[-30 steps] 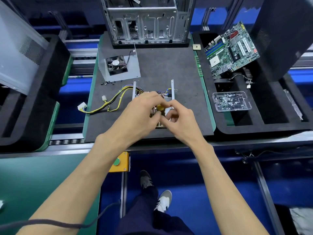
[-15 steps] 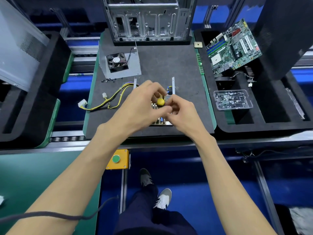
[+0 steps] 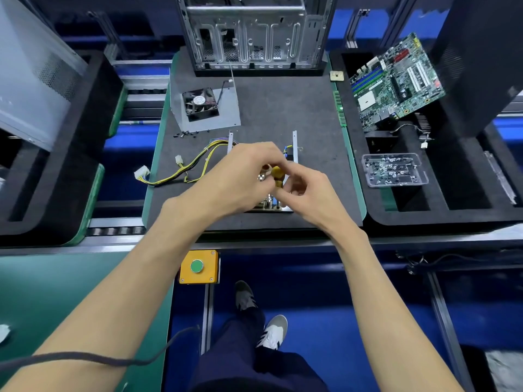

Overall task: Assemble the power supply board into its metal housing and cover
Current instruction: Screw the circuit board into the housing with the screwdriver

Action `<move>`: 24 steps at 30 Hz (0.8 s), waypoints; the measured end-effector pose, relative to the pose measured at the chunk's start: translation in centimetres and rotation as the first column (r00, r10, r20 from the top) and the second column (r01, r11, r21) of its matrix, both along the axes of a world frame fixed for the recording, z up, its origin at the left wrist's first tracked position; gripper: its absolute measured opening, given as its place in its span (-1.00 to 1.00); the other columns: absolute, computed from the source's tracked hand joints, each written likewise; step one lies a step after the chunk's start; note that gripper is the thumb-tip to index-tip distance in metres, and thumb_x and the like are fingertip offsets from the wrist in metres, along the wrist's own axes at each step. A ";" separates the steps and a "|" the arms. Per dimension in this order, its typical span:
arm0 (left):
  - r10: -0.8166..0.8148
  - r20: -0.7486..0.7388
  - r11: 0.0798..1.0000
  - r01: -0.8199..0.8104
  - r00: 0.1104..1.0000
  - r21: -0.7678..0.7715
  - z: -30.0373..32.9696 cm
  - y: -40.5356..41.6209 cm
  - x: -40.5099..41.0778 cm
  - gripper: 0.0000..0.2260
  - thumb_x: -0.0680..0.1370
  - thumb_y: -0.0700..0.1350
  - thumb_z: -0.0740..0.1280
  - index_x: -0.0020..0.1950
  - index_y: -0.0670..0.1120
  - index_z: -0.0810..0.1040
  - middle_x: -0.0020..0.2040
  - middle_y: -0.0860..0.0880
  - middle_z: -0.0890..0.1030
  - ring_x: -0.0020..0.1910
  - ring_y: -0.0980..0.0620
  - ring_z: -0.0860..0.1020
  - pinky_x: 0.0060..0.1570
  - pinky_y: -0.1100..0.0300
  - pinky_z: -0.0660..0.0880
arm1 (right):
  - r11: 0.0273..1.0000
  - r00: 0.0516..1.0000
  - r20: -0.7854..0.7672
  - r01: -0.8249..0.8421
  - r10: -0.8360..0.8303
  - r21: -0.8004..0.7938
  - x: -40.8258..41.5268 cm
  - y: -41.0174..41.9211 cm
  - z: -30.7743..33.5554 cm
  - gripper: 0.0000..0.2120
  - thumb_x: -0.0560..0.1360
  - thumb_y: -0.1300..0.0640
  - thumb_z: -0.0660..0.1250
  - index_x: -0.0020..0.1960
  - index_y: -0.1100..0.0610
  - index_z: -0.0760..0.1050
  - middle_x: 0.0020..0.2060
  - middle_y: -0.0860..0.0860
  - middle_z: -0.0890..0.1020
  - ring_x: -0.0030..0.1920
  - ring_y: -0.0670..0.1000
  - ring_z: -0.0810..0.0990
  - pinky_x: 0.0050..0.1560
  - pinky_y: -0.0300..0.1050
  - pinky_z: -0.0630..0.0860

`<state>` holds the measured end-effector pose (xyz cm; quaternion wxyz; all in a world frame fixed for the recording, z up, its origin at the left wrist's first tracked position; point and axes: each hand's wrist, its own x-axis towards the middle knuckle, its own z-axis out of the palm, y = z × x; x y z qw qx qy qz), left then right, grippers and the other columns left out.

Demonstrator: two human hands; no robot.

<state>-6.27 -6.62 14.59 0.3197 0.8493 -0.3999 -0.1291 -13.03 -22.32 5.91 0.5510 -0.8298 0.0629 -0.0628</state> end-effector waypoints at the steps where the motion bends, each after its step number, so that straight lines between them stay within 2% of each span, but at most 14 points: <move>1: -0.007 -0.004 1.000 0.007 1.000 -0.001 0.0 0.0 -0.1 -0.73 0.48 -0.34 0.35 0.10 -0.11 0.68 0.03 -0.01 0.63 0.02 0.02 0.58 0.12 0.12 0.48 | 1.000 1.000 -0.001 -0.004 0.004 -0.010 0.0 0.0 0.0 -0.88 0.50 0.17 0.48 0.02 0.05 0.63 -0.44 0.01 0.54 -0.38 -0.08 0.41 -0.25 -0.19 0.43; 3: 0.064 0.010 0.998 -0.064 0.998 -0.013 -0.3 -0.1 -0.2 -0.82 0.49 -0.17 0.44 0.09 -0.06 0.65 -0.01 0.00 0.59 -0.06 0.07 0.55 0.05 0.12 0.50 | 1.000 1.000 -0.008 0.007 -0.007 -0.011 0.0 0.0 -0.1 -0.91 0.47 0.22 0.47 -0.08 0.11 0.58 -0.45 -0.06 0.52 -0.37 -0.03 0.42 -0.24 -0.12 0.44; 5: 0.141 0.031 0.990 -0.140 0.990 -0.021 -0.5 -0.2 -0.2 -0.85 0.48 -0.07 0.49 0.03 -0.05 0.65 -0.10 0.00 0.56 -0.17 0.08 0.51 -0.02 0.06 0.51 | 1.000 1.000 -0.018 0.024 -0.024 0.012 0.2 -0.1 -0.2 -0.83 0.46 0.21 0.51 -0.13 0.15 0.51 -0.47 -0.11 0.50 -0.37 -0.01 0.41 -0.24 -0.11 0.42; 7: 0.115 0.016 0.993 -0.114 0.993 -0.031 -0.5 -0.1 -0.1 -0.88 0.50 -0.16 0.47 0.03 -0.07 0.69 -0.08 -0.01 0.59 -0.16 0.03 0.54 0.01 0.02 0.51 | 1.000 1.000 -0.014 0.017 -0.017 0.016 0.2 -0.1 -0.3 -0.84 0.48 0.14 0.52 -0.03 0.13 0.57 -0.49 -0.08 0.51 -0.38 -0.02 0.42 -0.23 -0.13 0.43; 9: 0.022 0.009 1.000 -0.022 1.000 -0.007 -0.1 0.1 -0.1 -0.77 0.50 -0.31 0.39 0.10 -0.10 0.71 -0.01 -0.03 0.62 -0.04 -0.01 0.57 0.08 0.03 0.49 | 1.000 1.000 -0.001 -0.012 0.012 -0.002 0.0 0.0 -0.1 -0.82 0.51 0.09 0.49 0.11 0.02 0.64 -0.46 0.01 0.54 -0.37 -0.06 0.43 -0.23 -0.19 0.43; 11: -0.037 -0.005 0.999 0.037 0.999 0.012 0.1 0.2 -0.2 -0.70 0.47 -0.38 0.33 0.10 -0.11 0.71 0.01 -0.04 0.64 0.03 -0.03 0.58 0.14 0.02 0.48 | 0.999 0.999 0.011 -0.030 0.031 -0.030 -0.1 0.1 -0.1 -0.87 0.51 0.11 0.48 -0.01 -0.11 0.63 -0.43 0.02 0.56 -0.38 -0.10 0.42 -0.27 -0.25 0.41; 12: -0.036 -0.010 0.999 0.036 0.999 0.010 0.1 0.3 -0.3 -0.71 0.47 -0.37 0.33 0.09 -0.11 0.70 0.01 -0.04 0.65 0.03 -0.04 0.59 0.14 0.02 0.49 | 0.998 1.000 0.017 -0.023 0.024 -0.063 -0.1 0.2 -0.1 -0.81 0.51 0.13 0.47 -0.07 -0.17 0.58 -0.44 -0.02 0.55 -0.39 -0.11 0.40 -0.28 -0.27 0.40; 14: 0.017 0.002 1.000 -0.017 1.000 -0.015 -0.3 0.1 -0.6 -0.80 0.49 -0.26 0.41 0.08 -0.09 0.69 -0.01 -0.02 0.64 0.00 -0.01 0.59 0.10 0.01 0.51 | 0.993 1.000 0.004 -0.006 0.007 -0.116 0.1 0.3 -0.2 -0.72 0.49 0.17 0.44 -0.08 -0.24 0.55 -0.45 -0.12 0.53 -0.39 -0.11 0.40 -0.29 -0.24 0.38; 16: 0.127 0.038 0.992 -0.126 0.991 -0.031 -0.9 -0.1 -0.7 -0.83 0.48 -0.10 0.49 0.06 -0.04 0.66 -0.04 0.00 0.60 -0.06 0.02 0.57 0.06 0.00 0.53 | 0.988 1.000 -0.019 -0.008 0.006 -0.155 0.3 0.3 -0.1 -0.76 0.50 0.17 0.45 -0.08 -0.20 0.60 -0.45 -0.15 0.50 -0.38 -0.11 0.39 -0.27 -0.20 0.36; 18: 0.221 0.054 0.975 -0.219 0.974 -0.029 -1.2 0.0 -0.7 -0.85 0.48 -0.03 0.49 0.02 -0.02 0.65 -0.09 0.02 0.58 -0.10 0.03 0.55 0.04 -0.02 0.53 | 0.984 1.000 0.008 -0.018 0.020 -0.176 0.4 0.4 -0.1 -0.75 0.52 0.08 0.48 -0.20 -0.26 0.55 -0.46 -0.14 0.46 -0.37 -0.07 0.34 -0.29 -0.19 0.35; 19: 0.229 0.055 0.973 -0.228 0.972 -0.026 -1.2 0.1 -0.7 -0.87 0.50 -0.05 0.48 0.01 -0.02 0.66 -0.10 0.01 0.59 -0.10 0.02 0.56 0.04 -0.04 0.53 | 0.985 1.000 0.018 -0.018 0.022 -0.173 0.4 0.5 0.2 -0.77 0.51 0.01 0.48 -0.24 -0.25 0.53 -0.47 -0.14 0.45 -0.37 -0.06 0.33 -0.29 -0.18 0.35; 21: 0.141 0.048 0.990 -0.141 0.989 -0.007 -0.9 0.2 -0.7 -0.88 0.51 -0.17 0.44 0.03 -0.06 0.70 -0.06 -0.02 0.60 -0.08 -0.02 0.57 0.05 -0.06 0.52 | 0.984 0.999 0.025 -0.020 0.024 -0.175 0.2 0.6 0.6 -0.97 0.44 -0.12 0.41 -0.12 -0.22 0.59 -0.46 -0.14 0.48 -0.38 -0.07 0.36 -0.29 -0.24 0.36; 22: 0.076 0.042 0.997 -0.077 0.996 0.007 -0.7 0.3 -0.7 -0.82 0.50 -0.27 0.41 0.04 -0.09 0.71 -0.02 -0.04 0.62 -0.03 -0.05 0.59 0.08 -0.06 0.51 | 0.985 0.999 0.038 -0.019 0.026 -0.172 0.2 0.6 0.8 -0.89 0.41 -0.14 0.37 -0.08 -0.23 0.59 -0.43 -0.14 0.52 -0.39 -0.09 0.38 -0.29 -0.29 0.36; 24: -0.005 0.025 1.000 0.005 1.000 0.028 -0.4 0.5 -0.7 -0.71 0.46 -0.40 0.33 0.05 -0.14 0.73 0.06 -0.06 0.65 0.07 -0.08 0.60 0.16 -0.03 0.49 | 0.990 0.998 0.042 -0.034 0.040 -0.139 0.1 0.5 0.9 -0.94 0.41 -0.08 0.37 -0.13 -0.24 0.54 -0.39 -0.12 0.57 -0.41 -0.10 0.38 -0.29 -0.28 0.36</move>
